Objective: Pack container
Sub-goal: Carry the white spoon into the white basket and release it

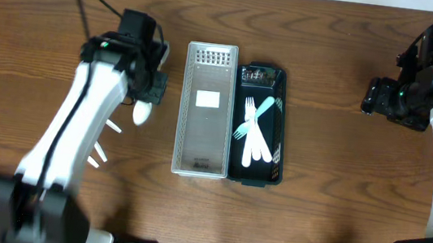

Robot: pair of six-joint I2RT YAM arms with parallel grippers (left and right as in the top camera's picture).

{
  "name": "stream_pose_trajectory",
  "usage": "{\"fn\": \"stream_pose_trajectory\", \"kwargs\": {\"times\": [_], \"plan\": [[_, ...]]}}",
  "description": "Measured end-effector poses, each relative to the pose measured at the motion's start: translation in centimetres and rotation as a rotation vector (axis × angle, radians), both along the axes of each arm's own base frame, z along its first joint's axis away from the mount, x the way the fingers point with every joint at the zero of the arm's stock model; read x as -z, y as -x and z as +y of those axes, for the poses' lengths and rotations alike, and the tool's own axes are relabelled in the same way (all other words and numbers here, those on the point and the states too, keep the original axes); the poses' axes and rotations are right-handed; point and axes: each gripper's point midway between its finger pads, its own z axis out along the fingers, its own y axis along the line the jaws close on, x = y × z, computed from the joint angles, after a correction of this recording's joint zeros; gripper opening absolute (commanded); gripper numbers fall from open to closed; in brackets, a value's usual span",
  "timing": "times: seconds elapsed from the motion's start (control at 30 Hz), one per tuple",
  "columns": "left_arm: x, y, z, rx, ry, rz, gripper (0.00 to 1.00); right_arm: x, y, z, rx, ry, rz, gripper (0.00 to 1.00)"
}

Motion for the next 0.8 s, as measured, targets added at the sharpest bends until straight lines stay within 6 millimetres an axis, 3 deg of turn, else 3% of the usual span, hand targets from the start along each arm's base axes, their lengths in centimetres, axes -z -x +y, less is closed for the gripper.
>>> {"fn": "stream_pose_trajectory", "kwargs": {"times": [0.07,0.13,0.27,0.43,0.63,0.7,0.8], "plan": [[-3.2,0.7,-1.7,0.027,0.023,-0.087,0.06,0.0,0.0,0.0,0.000,0.000,0.000,0.75],[-4.9,1.6,-3.5,0.054,0.049,-0.132,0.06,0.0,0.0,0.0,0.000,0.000,0.000,0.75],[-5.3,3.0,-7.9,0.086,0.104,-0.132,0.06,0.0,0.0,0.0,0.000,0.000,0.000,0.75],[-2.3,3.0,-12.2,0.065,0.137,-0.060,0.06,0.0,0.0,0.0,0.000,0.000,0.001,0.75],[3.9,2.1,-13.3,-0.056,0.103,0.086,0.07,0.0,0.0,0.0,0.000,0.000,0.001,0.75],[5.9,2.2,-13.3,-0.077,0.080,0.132,0.28,0.0,0.0,0.0,0.000,0.000,0.001,0.75],[7.5,2.3,-13.2,-0.096,0.059,0.173,0.38,0.0,0.0,0.0,0.000,0.000,0.001,0.75]]}}
